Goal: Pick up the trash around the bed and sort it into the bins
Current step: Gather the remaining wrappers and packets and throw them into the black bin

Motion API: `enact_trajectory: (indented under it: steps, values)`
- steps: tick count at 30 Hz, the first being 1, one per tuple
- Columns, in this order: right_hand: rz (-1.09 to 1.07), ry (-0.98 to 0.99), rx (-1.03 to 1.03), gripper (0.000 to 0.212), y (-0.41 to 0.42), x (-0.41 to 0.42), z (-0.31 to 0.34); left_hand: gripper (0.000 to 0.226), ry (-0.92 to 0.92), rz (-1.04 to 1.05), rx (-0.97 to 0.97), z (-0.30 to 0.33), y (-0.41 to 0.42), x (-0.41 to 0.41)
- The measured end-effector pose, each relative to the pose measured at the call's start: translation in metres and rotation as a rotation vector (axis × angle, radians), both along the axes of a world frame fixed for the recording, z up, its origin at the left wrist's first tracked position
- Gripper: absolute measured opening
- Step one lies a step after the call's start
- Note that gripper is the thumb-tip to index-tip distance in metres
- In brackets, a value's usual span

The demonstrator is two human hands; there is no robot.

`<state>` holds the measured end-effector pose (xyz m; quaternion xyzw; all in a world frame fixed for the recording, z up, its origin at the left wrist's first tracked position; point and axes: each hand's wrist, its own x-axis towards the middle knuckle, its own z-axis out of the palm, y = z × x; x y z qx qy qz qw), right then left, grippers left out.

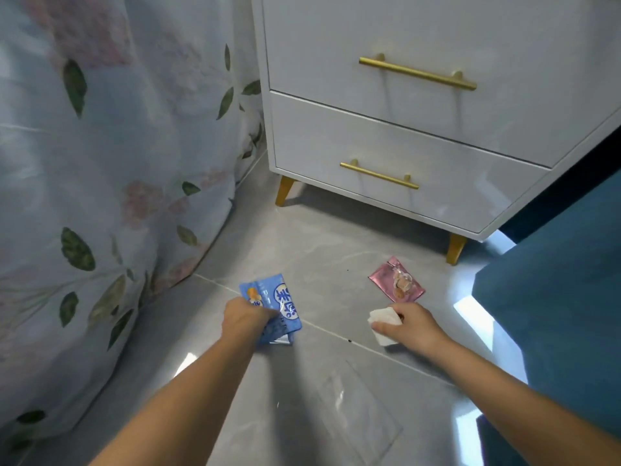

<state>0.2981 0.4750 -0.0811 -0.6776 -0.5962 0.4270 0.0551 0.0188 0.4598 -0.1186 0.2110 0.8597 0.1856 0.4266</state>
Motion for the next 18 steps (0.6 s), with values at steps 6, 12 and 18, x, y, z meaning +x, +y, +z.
enact_trajectory:
  steps: [6, 12, 18]
  values:
    - [-0.03, -0.056, 0.035, 0.032, 0.041, 0.023, -0.007, 0.044, 0.005, -0.065, -0.016, -0.011, 0.007, -0.002]
    - [-0.219, -0.133, 0.071, 0.074, 0.098, 0.02, -0.018, 0.037, 0.04, -0.201, -0.009, -0.005, 0.015, 0.001]
    - [-0.178, -0.401, 0.096, 0.079, 0.109, 0.016, -0.049, 0.032, 0.005, -0.238, 0.037, -0.002, 0.013, -0.002]
